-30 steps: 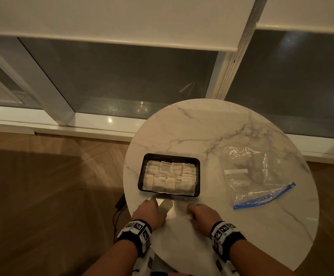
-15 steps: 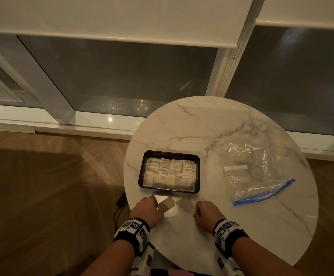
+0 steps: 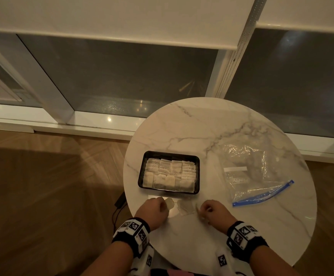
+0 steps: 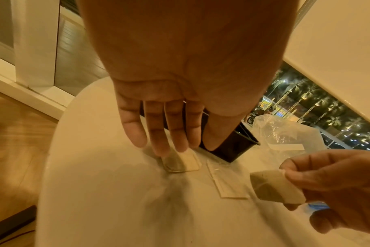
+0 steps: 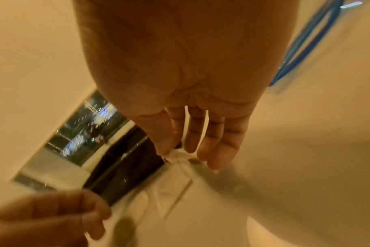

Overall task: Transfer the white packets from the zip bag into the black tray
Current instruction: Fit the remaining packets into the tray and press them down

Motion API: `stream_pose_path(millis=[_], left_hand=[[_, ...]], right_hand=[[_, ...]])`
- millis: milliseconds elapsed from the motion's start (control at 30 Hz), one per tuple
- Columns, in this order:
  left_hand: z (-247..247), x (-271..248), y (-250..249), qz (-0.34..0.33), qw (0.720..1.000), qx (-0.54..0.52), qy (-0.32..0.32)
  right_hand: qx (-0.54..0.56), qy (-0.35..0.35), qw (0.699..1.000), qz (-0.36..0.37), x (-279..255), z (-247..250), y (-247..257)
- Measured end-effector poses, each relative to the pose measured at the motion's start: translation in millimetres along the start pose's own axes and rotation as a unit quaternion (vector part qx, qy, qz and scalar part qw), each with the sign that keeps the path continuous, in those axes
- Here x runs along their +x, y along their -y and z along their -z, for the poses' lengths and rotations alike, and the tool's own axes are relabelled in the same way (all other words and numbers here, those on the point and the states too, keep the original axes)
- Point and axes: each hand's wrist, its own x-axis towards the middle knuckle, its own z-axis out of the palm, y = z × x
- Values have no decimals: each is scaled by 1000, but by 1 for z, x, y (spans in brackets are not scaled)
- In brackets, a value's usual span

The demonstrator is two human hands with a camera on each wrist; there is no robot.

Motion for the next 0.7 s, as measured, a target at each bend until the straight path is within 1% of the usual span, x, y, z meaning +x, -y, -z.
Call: stream_pose_path(millis=[67, 133, 200, 267, 333, 400, 467, 533, 633, 700], left_hand=[[1, -1, -7, -31, 999, -37, 10], [3, -5, -18, -68, 992, -102, 28], [6, -10, -33, -87, 977, -183, 59], [8, -13, -44, -96, 950, -280, 100], [10, -14, -50, -100, 924, -348, 127], [14, -16, -50, -91, 920, -362, 121], [17, -17, -46, -73, 929, -352, 89], [21, -18, -37, -44, 935, -350, 50], [28, -20, -22, -3, 937, -350, -23], [32, -22, -10, 17, 927, -367, -78]], right_hand=[[125, 9, 992, -12, -10, 8, 8], [232, 45, 972, -12, -20, 16, 21], [299, 85, 951, 0, -26, 21, 33], [322, 113, 940, 18, -28, 23, 43], [330, 128, 935, 34, -27, 21, 51], [328, 129, 935, 41, -25, 16, 55], [314, 114, 942, 36, -22, 11, 56], [285, 85, 955, 18, -19, 6, 54], [187, 21, 982, -10, -11, 0, 46], [96, -5, 995, -19, -3, -5, 36]])
